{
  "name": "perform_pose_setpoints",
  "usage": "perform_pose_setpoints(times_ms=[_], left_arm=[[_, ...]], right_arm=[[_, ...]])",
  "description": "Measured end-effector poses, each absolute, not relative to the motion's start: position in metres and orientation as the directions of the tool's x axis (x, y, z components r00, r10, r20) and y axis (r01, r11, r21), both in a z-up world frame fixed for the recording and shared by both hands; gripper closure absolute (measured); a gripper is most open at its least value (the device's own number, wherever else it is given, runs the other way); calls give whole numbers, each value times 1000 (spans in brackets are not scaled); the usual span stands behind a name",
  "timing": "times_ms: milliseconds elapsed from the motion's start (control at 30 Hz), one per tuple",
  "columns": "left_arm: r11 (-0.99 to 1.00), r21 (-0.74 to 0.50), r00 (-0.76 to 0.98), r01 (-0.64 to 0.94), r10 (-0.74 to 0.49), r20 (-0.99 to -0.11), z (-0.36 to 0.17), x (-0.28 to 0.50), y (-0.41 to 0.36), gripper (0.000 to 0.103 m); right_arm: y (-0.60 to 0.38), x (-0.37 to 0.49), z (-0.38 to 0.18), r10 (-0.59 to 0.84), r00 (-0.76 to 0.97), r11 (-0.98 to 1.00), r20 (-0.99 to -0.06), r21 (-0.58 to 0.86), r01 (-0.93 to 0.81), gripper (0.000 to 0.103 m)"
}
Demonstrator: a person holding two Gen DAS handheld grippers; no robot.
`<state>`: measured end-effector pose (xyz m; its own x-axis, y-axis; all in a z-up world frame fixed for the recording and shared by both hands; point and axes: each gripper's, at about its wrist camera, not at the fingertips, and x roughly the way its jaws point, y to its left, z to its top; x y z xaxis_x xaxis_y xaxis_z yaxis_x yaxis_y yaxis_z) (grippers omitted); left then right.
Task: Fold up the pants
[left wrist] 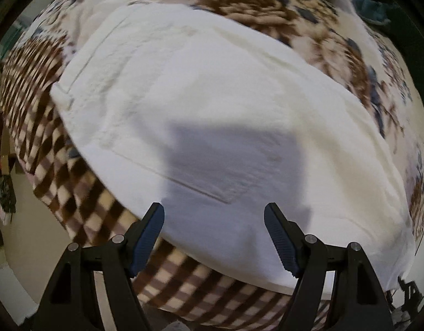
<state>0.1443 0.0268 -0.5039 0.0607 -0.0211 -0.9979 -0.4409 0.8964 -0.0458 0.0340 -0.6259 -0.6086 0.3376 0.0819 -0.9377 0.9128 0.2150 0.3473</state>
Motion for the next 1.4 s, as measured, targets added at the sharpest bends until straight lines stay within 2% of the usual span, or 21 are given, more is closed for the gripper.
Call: perform_pose_setpoints(times_ms=[100, 167, 233, 267, 333, 467, 533, 600, 733, 900, 967, 1033, 1133, 1200, 1267, 1400], left_arm=[[886, -48, 59, -461, -23, -998, -504, 141, 34, 30], [883, -57, 59, -466, -33, -998, -505, 139, 36, 30], [879, -61, 55, -472, -40, -998, -507, 137, 36, 30], [875, -69, 51, -478, -50, -997, -509, 136, 35, 30], [869, -83, 51, -488, -67, -996, -514, 135, 35, 30], [863, -82, 51, -498, -65, -997, -520, 133, 29, 30], [864, -79, 49, -498, -63, -997, -521, 131, 29, 30], [870, -72, 44, -488, -58, -997, -522, 128, 28, 30], [875, -68, 31, -479, -60, -998, -528, 129, 22, 30], [877, -58, 17, -477, -57, -998, -534, 144, 23, 30], [877, -59, 16, -477, -59, -998, -535, 145, 23, 30], [878, -60, 15, -475, -60, -998, -535, 146, 23, 30], [878, -57, 15, -475, -57, -998, -541, 149, 22, 30], [879, -54, 14, -474, -53, -998, -543, 150, 20, 30], [880, -50, 10, -473, -52, -999, -546, 151, 18, 30], [880, -59, 11, -471, -61, -998, -548, 151, 16, 30]], right_arm=[[-626, 41, -596, 33, 288, 258, -957, 287, 923, 60], [-631, 34, -579, -16, 312, 252, -950, 298, 921, 60], [-641, 24, -567, -53, 314, 222, -948, 295, 929, 53], [-645, 23, -566, -69, 269, 215, -961, 249, 944, 44], [-656, 12, -567, -116, 128, 154, -985, 109, 982, 42], [-672, -10, -599, -21, 228, 0, -973, 228, 974, 43], [-671, -4, -613, 31, 283, 16, -959, 284, 959, 56], [-664, 11, -616, 26, 269, 105, -963, 270, 957, 89], [-660, 23, -606, -73, 160, 190, -984, 143, 971, 92], [-669, 31, -611, -28, 91, 203, -995, 84, 976, 89], [-669, 25, -603, -23, 86, 164, -996, 81, 983, 71], [-668, 6, -584, -66, 99, 93, -993, 93, 991, 70], [-661, -12, -562, -116, 222, 48, -968, 217, 975, 68], [-657, -9, -565, -51, 415, 73, -908, 411, 909, 63], [-649, 0, -576, 25, 486, 108, -874, 485, 868, 63], [-636, 30, -619, 136, 334, 177, -933, 354, 918, 63]])
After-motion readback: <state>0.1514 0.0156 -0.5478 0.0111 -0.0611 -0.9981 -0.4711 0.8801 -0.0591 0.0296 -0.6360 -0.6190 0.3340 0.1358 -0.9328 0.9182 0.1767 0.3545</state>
